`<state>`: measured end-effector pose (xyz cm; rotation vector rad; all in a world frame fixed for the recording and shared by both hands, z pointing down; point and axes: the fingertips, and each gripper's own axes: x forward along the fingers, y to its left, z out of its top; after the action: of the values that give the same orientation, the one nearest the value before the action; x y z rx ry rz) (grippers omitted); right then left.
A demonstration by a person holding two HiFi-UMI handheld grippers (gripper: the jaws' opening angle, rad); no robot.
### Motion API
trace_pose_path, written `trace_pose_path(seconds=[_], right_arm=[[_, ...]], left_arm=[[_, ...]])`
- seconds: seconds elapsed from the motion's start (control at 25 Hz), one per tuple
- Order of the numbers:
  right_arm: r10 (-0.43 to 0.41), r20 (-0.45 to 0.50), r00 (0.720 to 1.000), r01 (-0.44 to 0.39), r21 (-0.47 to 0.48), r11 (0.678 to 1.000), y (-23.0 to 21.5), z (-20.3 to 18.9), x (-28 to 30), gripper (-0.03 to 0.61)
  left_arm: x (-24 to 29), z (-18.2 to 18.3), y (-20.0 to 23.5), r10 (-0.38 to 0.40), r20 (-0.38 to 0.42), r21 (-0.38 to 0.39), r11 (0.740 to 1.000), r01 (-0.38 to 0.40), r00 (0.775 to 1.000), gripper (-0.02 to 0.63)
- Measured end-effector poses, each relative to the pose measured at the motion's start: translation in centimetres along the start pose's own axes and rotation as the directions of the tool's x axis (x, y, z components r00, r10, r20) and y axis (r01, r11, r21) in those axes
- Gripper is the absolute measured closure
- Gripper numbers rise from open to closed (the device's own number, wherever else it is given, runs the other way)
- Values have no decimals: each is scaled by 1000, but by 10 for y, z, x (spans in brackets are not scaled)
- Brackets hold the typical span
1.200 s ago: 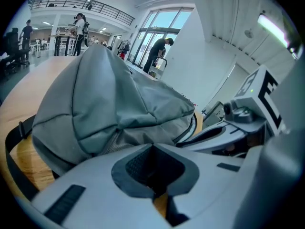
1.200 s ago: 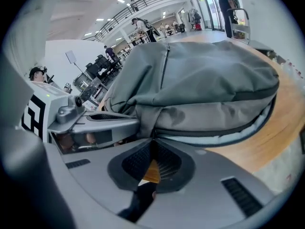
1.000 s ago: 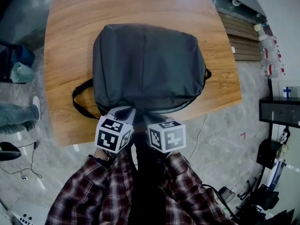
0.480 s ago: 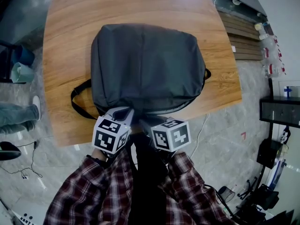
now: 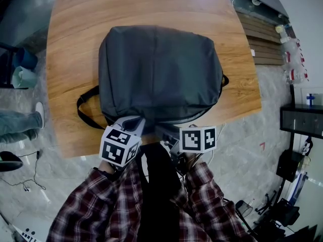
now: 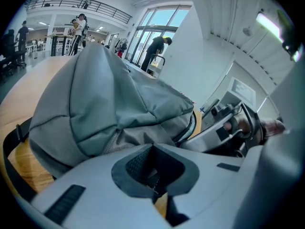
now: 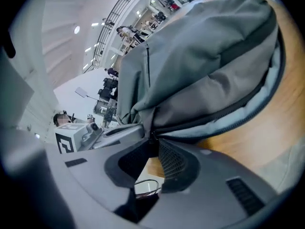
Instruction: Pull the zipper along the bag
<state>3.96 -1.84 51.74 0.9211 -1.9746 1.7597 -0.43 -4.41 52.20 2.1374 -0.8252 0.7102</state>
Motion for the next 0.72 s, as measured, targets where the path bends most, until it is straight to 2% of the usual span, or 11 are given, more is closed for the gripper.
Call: trace_pose_path(seconds=[0.04, 0.08, 0.32, 0.52, 0.72], right_arm=[[2, 5, 1000, -2, 8, 1000, -1, 0, 0, 516], [-1, 4, 1000, 1, -3, 1000, 0, -2, 0, 552], [-89, -73, 993, 74, -190, 979, 4, -22, 10, 560], [-197, -131, 972, 144, -332, 932, -2, -35, 13, 558], [-218, -55, 974, 190, -323, 927, -2, -22, 6, 510]], left_arm=[[0, 0, 0, -1, -1, 0, 1000, 1, 1000, 602], [0, 0, 0, -2, -1, 1, 1000, 2, 1000, 602], [0, 0, 0, -5, 0, 4, 1000, 5, 1000, 601], [0, -1, 0, -8, -1, 2, 1000, 8, 1000, 602], [0, 0, 0, -13, 1, 1, 1000, 13, 1000, 603]])
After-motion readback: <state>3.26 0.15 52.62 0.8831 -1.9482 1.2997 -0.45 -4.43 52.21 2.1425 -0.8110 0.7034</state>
